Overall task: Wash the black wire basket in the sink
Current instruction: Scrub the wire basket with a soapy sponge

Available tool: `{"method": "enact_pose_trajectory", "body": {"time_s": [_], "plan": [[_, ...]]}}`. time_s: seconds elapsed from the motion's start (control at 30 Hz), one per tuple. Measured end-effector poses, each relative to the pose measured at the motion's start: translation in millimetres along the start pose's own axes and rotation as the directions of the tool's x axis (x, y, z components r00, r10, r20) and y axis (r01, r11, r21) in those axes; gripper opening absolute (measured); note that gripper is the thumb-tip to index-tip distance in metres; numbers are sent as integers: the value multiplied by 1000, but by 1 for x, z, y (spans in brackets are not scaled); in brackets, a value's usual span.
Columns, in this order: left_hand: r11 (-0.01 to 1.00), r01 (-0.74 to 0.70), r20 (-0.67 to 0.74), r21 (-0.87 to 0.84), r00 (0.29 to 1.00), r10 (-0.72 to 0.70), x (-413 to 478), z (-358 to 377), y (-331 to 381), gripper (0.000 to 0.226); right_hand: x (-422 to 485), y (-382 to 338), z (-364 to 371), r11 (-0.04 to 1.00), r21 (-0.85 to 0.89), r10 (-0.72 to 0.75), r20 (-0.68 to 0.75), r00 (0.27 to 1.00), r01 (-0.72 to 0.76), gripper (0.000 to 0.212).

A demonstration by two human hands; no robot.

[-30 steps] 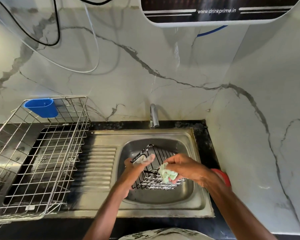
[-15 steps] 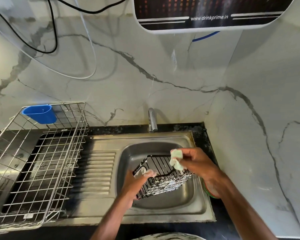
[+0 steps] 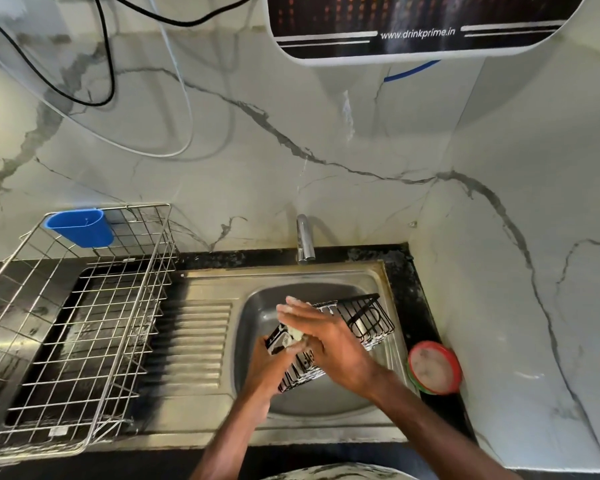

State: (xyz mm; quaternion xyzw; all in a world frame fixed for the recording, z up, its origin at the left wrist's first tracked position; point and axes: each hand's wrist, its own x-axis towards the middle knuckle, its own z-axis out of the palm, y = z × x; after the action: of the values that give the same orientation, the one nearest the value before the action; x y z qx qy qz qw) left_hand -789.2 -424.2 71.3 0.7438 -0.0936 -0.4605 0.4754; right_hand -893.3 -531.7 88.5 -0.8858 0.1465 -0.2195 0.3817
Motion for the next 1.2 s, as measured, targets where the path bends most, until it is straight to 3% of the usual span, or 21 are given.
{"method": "enact_pose_trajectory", "body": {"time_s": [0.13, 0.23, 0.3, 0.37, 0.47, 0.5, 0.6, 0.7, 0.87, 0.97, 1.1, 1.2], "plan": [[1000, -10, 19, 26, 1000, 10, 3, -5, 2, 92, -10, 55, -23, 984, -50, 167, -51, 985, -169, 74], [1000, -16, 23, 21, 1000, 15, 5, -7, 1, 89, -21, 93, -41, 915, -119, 365, -165, 916, -386, 68], [998, -23, 10, 51, 1000, 22, 5, -5, 3, 101, -21, 94, -41, 893, -133, 398, -214, 892, -430, 61], [999, -29, 8, 44, 1000, 28, 4, 0, 6, 99, -14, 71, -29, 912, -171, 332, -223, 917, -372, 58], [1000, -6, -11, -29, 1000, 6, 1, 4, 9, 61, -10, 22, -2, 970, -209, 93, -138, 986, -120, 67], [999, 9, -17, -46, 1000, -9, 0, 4, 10, 63, -12, 11, 5, 979, -200, 28, -93, 995, -46, 71], [994, 50, -20, -97, 998, -52, 4, 3, 7, 126, -26, 7, 6, 977, -198, -80, -14, 997, 76, 78], [994, 52, -31, -94, 998, -55, 14, 1, -1, 130, -36, 26, -9, 984, -176, -22, -47, 999, 13, 76], [987, 95, -20, -130, 995, -98, 8, 2, 9, 124, -41, 49, -15, 960, -171, 174, -258, 950, -222, 65], [985, 108, -15, -136, 994, -111, 7, 4, 9, 110, -37, 20, 4, 972, -207, 61, -252, 966, -115, 63], [984, 123, 24, -128, 992, -121, 7, 3, 7, 128, -38, 13, 4, 983, -181, -25, -144, 989, -1, 70], [994, 79, 50, -77, 996, -76, 4, 0, 9, 90, -43, 61, -23, 963, -238, 88, -171, 981, -127, 71]]}}
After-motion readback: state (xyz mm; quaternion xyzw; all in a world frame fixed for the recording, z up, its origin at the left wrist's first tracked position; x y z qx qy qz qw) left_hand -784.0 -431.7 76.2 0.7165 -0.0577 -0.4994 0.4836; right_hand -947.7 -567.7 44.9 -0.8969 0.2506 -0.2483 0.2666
